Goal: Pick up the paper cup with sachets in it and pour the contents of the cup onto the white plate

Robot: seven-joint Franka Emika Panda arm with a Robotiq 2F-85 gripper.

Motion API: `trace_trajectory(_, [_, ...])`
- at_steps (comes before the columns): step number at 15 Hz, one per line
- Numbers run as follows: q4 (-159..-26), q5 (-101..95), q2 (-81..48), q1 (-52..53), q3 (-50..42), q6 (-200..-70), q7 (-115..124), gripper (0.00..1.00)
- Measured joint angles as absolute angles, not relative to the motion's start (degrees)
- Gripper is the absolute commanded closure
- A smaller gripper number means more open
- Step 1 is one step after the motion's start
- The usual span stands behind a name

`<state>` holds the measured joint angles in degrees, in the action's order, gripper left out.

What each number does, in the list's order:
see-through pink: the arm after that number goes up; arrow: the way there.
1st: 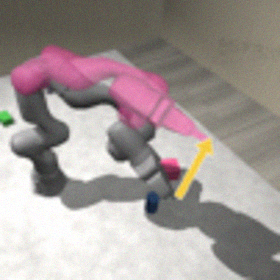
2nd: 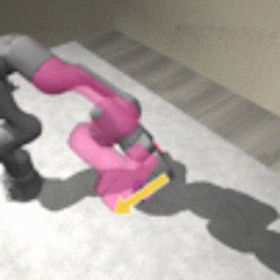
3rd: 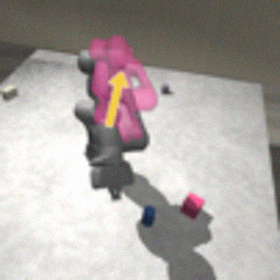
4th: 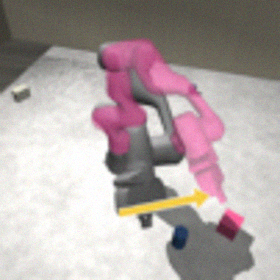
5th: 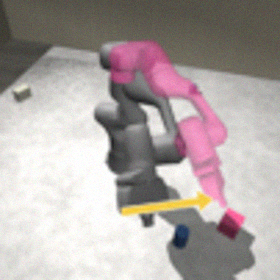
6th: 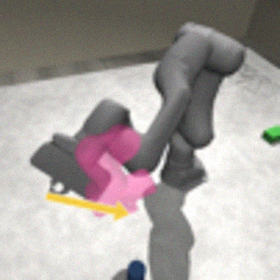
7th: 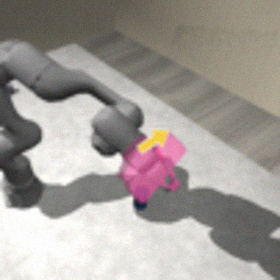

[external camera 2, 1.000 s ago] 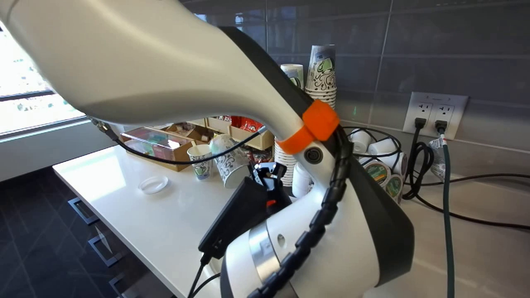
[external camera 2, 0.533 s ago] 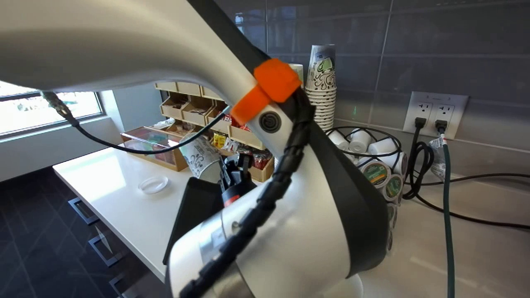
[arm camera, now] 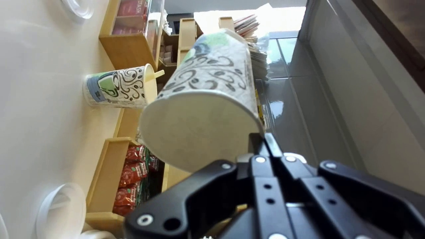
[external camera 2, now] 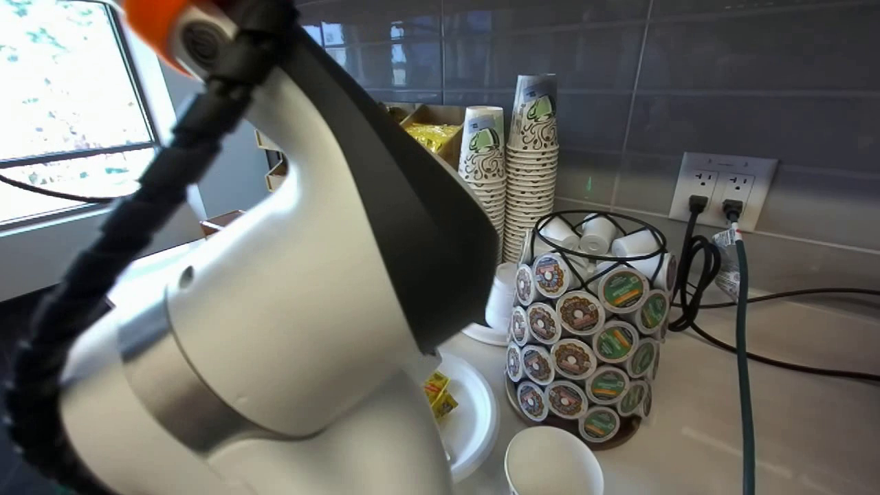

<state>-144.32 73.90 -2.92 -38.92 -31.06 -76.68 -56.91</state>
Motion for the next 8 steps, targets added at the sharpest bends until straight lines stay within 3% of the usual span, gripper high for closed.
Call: trace_trajectory(8, [-153.3, 74.2, 18.5, -36.2, -23.7, -98.7, -63.2, 0.99])
